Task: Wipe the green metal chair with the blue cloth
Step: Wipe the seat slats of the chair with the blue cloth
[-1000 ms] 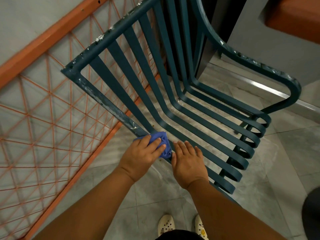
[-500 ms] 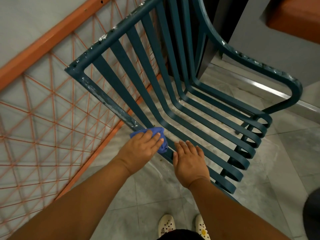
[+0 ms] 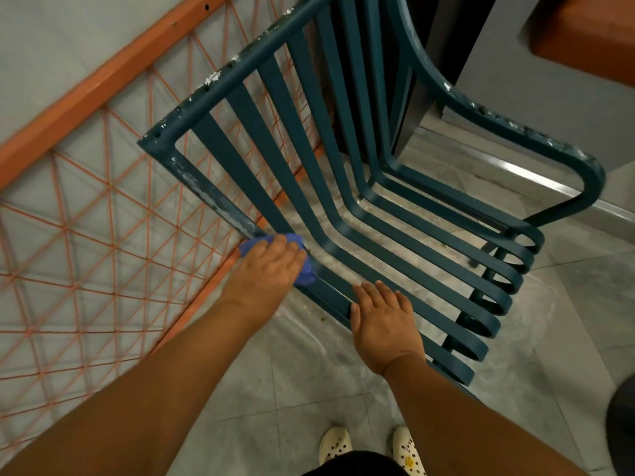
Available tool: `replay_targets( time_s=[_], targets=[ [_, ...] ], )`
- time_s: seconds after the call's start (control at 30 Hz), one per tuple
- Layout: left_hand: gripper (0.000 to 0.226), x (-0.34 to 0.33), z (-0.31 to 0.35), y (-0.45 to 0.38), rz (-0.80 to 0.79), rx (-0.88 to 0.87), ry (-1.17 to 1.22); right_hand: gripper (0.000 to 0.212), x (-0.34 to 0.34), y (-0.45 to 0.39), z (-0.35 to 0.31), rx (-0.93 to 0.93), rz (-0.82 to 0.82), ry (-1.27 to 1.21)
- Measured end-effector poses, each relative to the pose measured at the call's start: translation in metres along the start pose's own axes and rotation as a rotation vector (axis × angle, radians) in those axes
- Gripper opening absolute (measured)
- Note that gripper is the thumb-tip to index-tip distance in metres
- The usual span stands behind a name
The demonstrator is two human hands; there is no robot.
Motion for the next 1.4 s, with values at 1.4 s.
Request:
replay_targets(
  time_s=[1.4],
  targets=[
    [0.070, 0.002, -0.061, 0.009, 0.147, 0.151, 0.190, 0.084, 0.015, -0.057, -0.049, 0.149, -0.176, 0.087]
  ],
)
Point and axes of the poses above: each hand's wrist, its own y-axis away from the middle knuckle, its own x-axis out of the back of the hand, z = x × y, the point moved 5 cm from there along -y, towards the middle knuckle, and after that the axes turned 3 degrees about x, right-handed, at the moved point
